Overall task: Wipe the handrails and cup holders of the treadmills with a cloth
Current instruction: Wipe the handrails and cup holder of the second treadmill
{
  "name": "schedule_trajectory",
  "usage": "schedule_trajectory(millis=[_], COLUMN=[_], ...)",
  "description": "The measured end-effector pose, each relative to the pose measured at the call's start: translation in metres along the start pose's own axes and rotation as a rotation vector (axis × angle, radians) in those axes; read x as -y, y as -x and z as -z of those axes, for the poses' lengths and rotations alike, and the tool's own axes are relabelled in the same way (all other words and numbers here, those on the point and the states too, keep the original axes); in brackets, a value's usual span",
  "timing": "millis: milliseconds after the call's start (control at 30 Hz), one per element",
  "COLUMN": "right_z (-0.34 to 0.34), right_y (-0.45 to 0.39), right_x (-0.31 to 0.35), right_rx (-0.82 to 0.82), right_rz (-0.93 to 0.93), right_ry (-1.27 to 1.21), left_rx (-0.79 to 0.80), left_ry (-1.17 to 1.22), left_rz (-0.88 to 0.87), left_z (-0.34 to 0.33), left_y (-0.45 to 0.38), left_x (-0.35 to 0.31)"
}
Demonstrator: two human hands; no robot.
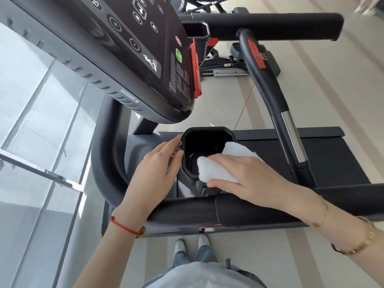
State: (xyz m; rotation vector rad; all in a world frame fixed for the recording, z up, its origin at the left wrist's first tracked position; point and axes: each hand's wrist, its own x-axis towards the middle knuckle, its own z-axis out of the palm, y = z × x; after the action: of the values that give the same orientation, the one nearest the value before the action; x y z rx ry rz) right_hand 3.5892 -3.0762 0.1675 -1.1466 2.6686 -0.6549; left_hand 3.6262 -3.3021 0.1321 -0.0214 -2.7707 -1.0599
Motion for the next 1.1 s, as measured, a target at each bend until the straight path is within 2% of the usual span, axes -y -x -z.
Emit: schedule_trajectory(millis=[100,200,400,467,600,800,900,1000,1100], right_z=[0.012,0.021,0.006,0.009,0.016,0.005,0.004,0.006,0.007], right_y=[0.001,-0.025,-0.084,-0.083,-0.063,-0.100,-0.090,-0.066,-0.068], right_x=[-0.014,-0.023,-0.033,-0.042,-0.063,-0.037,-0.045,-0.062,-0.059], right_rx=[-0.202,-0.290,0.067,0.070,0.090,0.104,0.056,0.007,0.029], right_rz=[-0.048,-0.078,-0.050,-0.060,-0.169,0.025,-0.033,-0.151,-0.105], right_ry=[-0.169,-0.100,0.146,0.120,-0.118,0.234,0.175,-0.055,0.007], left_rx=[-0.021,-0.041,-0.066,-0.072,-0.089,-0.095,-0.090,-0.092,-0.096], left_ry=[-0.026,-0.043,-0.069,-0.051,-0.042,-0.036,-0.041,-0.046,-0.046], left_rz=[0.037,0.084,0.142,0.153,0.157,0.138,0.137,0.129,0.118], left_z=[-0.001,-0.004,-0.017,-0.018,-0.019,-0.019,-0.019,-0.018,-0.019], left_y=[0.000,0.000,-0.002,-0.002,-0.002,-0.002,-0.003,-0.004,-0.005], left_x=[-0.002,-0.005,-0.011,-0.010,-0.011,-0.013,-0.013,-0.011,-0.012])
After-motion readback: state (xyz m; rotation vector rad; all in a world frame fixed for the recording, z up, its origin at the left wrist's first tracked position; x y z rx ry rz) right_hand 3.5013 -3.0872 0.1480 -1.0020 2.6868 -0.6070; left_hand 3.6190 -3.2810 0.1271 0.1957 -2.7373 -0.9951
